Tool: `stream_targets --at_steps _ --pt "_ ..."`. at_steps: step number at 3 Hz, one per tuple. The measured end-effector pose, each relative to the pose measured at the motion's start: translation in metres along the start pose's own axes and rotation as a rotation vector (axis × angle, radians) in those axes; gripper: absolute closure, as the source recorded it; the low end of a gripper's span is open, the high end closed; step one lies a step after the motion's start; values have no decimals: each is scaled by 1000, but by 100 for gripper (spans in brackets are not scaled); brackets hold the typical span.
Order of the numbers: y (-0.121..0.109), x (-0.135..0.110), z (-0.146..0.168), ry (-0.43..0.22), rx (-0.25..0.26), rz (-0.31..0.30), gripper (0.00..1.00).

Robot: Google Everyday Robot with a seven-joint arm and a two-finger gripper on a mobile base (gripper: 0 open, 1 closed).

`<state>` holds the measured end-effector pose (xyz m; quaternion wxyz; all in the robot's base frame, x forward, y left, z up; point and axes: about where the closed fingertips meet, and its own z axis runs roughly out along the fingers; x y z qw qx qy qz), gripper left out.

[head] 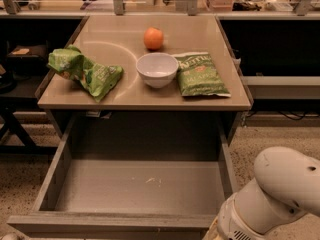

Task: Close top drawer

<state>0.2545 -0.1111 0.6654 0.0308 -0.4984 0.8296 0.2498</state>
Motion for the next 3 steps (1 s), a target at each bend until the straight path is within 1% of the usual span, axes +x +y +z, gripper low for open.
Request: stream_targets --at_steps 2,3 --pt "0 0 0 0 0 0 13" --pt "0 0 0 0 0 0 0"
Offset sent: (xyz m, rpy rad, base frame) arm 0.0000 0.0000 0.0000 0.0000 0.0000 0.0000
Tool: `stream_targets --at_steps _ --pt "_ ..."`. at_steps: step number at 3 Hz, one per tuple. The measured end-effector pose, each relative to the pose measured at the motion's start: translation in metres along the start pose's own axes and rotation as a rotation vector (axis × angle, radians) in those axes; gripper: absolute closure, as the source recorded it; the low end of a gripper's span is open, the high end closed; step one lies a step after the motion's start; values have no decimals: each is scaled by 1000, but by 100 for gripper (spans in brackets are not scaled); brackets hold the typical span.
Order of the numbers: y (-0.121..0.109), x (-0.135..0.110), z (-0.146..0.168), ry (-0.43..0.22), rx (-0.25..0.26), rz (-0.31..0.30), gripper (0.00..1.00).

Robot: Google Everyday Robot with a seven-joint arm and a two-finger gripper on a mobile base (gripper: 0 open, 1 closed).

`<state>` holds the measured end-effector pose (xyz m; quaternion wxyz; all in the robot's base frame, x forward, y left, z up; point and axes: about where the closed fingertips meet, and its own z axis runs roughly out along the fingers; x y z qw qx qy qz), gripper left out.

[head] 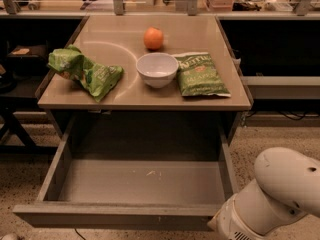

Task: Close top drawer

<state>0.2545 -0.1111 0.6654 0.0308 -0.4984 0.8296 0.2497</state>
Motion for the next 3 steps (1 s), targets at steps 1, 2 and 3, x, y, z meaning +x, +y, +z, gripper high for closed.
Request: stream_targets --at_steps 1,2,3 --pt "0 0 0 0 0 0 0" --pt "0 0 0 0 0 0 18" --pt "0 0 0 0 0 0 42"
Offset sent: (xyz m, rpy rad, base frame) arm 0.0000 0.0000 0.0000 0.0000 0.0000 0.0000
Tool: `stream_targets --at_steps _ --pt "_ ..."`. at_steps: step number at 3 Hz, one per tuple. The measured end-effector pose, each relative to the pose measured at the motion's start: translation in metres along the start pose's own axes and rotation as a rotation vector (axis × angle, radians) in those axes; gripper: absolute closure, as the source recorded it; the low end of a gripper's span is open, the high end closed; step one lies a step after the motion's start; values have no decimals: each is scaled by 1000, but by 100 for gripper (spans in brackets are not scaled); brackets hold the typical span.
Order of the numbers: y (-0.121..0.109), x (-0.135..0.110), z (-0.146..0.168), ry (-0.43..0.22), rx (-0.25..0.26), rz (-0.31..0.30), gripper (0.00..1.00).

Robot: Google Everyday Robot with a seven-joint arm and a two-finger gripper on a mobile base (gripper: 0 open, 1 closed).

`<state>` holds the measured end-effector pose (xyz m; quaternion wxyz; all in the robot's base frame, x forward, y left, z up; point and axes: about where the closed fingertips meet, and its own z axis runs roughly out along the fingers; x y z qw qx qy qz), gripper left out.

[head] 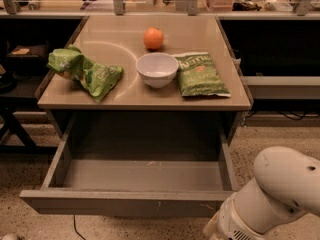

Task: Close top drawer

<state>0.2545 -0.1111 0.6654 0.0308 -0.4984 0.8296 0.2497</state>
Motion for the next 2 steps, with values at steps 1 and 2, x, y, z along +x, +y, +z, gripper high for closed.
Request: stream_targets --at_steps 1,2 --pt "-4 -4 0 -12 -7 -13 64" --pt "-25 -17 2 -18 21 -19 88"
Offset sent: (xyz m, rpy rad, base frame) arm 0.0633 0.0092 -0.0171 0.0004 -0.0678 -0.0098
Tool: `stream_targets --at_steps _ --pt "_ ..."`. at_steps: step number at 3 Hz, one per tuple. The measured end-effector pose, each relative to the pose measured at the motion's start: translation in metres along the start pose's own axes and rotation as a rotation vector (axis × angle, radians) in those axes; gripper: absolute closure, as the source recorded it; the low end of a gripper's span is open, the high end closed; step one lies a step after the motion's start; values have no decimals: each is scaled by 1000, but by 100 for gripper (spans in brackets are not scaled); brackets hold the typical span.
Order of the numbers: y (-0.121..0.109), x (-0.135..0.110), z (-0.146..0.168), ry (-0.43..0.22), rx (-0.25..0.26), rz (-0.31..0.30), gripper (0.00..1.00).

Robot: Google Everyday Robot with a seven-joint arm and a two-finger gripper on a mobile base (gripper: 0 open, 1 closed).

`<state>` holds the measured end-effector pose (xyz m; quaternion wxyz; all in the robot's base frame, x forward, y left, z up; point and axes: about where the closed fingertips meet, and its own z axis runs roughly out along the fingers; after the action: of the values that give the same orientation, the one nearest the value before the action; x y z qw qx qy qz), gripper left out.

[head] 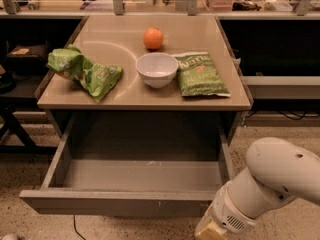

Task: Close top drawer

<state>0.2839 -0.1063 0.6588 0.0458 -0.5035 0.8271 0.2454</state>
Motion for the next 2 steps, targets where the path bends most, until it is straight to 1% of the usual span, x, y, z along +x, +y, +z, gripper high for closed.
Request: stream_targets --at_steps 1,2 --pt "-29 -18 2 -1 65 -16 100" --pt "-39 -26 2 1 93 -26 100"
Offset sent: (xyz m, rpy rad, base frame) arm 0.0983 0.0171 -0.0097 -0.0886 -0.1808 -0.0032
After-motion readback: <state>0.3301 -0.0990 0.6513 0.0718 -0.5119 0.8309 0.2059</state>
